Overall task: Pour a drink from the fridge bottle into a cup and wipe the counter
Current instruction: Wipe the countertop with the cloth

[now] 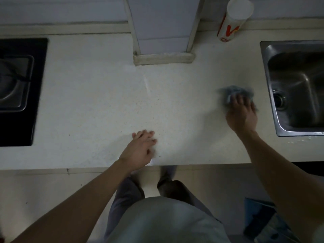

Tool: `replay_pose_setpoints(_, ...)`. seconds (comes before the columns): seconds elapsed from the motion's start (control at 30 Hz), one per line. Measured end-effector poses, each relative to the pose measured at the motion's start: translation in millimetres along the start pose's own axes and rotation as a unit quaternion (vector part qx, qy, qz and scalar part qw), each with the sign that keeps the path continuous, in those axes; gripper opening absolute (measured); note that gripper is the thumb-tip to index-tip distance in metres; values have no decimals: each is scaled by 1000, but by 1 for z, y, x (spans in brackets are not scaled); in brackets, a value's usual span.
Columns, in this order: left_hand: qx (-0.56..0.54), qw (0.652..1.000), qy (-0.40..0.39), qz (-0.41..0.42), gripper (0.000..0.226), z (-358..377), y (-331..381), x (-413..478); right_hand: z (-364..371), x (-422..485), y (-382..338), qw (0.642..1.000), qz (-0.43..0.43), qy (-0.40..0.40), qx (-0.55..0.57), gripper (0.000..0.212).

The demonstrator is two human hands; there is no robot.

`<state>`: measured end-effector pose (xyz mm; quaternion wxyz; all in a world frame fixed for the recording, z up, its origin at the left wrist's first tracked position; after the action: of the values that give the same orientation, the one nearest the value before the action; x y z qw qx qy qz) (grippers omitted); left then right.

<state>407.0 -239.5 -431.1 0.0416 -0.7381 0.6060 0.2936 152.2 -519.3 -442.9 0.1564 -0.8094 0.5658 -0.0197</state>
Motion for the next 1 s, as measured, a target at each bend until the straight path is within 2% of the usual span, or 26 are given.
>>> replay_pose_setpoints(0.1, 0, 1000, -10, 1, 56, 0, 1, -2, -2, -32, 40, 995, 98, 15, -21, 57)
replay_pose_setpoints(0.2, 12, 1000, -12, 9, 51, 1, 3, -3, 8, -65, 46, 983, 183, 19, -8, 59)
replay_pose_setpoints(0.33, 33, 999, -21, 24, 54, 1, 5, -5, 15, -79, 24, 968, 250, 31, 15, 63)
replay_pose_setpoints(0.47, 59, 997, -27, 44, 56, -2, 4, -6, 12, -55, -4, 927, 368, 35, 60, 68)
replay_pose_setpoints(0.53, 80, 995, -28, 53, 57, -3, 3, -8, 18, -37, -39, 928, 370, 12, 51, 73)
replay_pose_setpoints(0.63, 141, 986, -35, 86, 65, -1, 0, -16, 37, -10, -123, 960, 273, -38, 47, 73)
replay_pose_setpoints(0.7, 145, 984, -18, 103, 63, 1, -6, -29, 59, -2, -194, 983, 157, -87, 40, 74)
replay_pose_setpoints(0.77, 101, 990, 9, 98, 59, 6, -18, -49, 82, -7, -269, 991, 35, -124, 21, 78)
replay_pose_setpoints(0.9, 118, 988, 54, 84, 43, 14, -53, -100, 127, -58, -401, 972, -152, -178, 11, 77)
replay_pose_setpoints(1.0, 90, 989, 115, 31, 24, 4, -101, -136, 147, -116, -459, 940, -279, -195, -1, 73)
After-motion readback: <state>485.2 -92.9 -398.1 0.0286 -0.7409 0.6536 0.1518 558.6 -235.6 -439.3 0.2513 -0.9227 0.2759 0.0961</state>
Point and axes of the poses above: each hand's wrist, its own x-axis towards the middle knuckle, its own z-axis out of the palm, y = z × x, the point moved 5 cm from there along x, towards the middle knuckle, and after that the axes turned 10 degrees about x, right-handed, at the moved point
